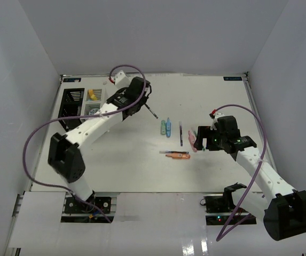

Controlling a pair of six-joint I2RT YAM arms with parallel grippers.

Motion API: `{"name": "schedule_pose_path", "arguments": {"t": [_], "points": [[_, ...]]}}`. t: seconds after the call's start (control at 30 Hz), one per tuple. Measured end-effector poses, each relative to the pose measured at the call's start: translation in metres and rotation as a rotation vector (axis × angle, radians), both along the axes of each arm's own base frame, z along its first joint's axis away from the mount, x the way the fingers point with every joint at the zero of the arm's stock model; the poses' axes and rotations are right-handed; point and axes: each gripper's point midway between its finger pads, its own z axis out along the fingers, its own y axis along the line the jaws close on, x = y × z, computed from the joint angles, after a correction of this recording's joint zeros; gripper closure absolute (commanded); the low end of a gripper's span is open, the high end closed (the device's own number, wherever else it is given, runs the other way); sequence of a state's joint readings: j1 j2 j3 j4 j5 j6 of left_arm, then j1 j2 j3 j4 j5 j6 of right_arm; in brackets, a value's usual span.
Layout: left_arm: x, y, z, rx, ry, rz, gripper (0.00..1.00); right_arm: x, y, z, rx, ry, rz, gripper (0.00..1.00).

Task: Sort the stationery into containers
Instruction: Place the pen in the storage box.

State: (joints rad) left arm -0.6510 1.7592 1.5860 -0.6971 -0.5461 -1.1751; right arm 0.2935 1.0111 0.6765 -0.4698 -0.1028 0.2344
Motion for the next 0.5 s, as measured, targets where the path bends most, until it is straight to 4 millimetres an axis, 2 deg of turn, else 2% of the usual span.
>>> {"name": "schedule_pose_path", "arguments": {"t": [0.1, 0.17, 0.2, 0.27, 0.37, 0.5], "points": [[0.0, 0.027, 0.078, 0.069, -0.284, -0.055, 1.0, -0.001, 0.002, 0.001, 0.009, -0.003, 0.012, 0.1], [-0.006, 0.053, 0.125, 0.143, -0.459, -0.063, 1.0, -0.002, 0.003, 0.002, 0.014, -0.002, 0.02, 0.1], [-0.008, 0.069, 0.144, 0.185, -0.534, -0.053, 1.0, -0.002, 0.004, 0.002, 0.017, -0.002, 0.024, 0.1], [-0.006, 0.106, 0.169, 0.265, -0.624, -0.001, 1.0, -0.003, 0.005, 0.002, 0.022, -0.001, 0.033, 0.11], [0.006, 0.172, 0.184, 0.379, -0.677, 0.122, 1.0, -0.003, 0.007, 0.003, 0.028, -0.001, 0.043, 0.11], [0.015, 0.253, 0.172, 0.539, -0.652, 0.255, 1.0, -0.004, 0.009, 0.003, 0.034, -0.002, 0.063, 0.11]]}}
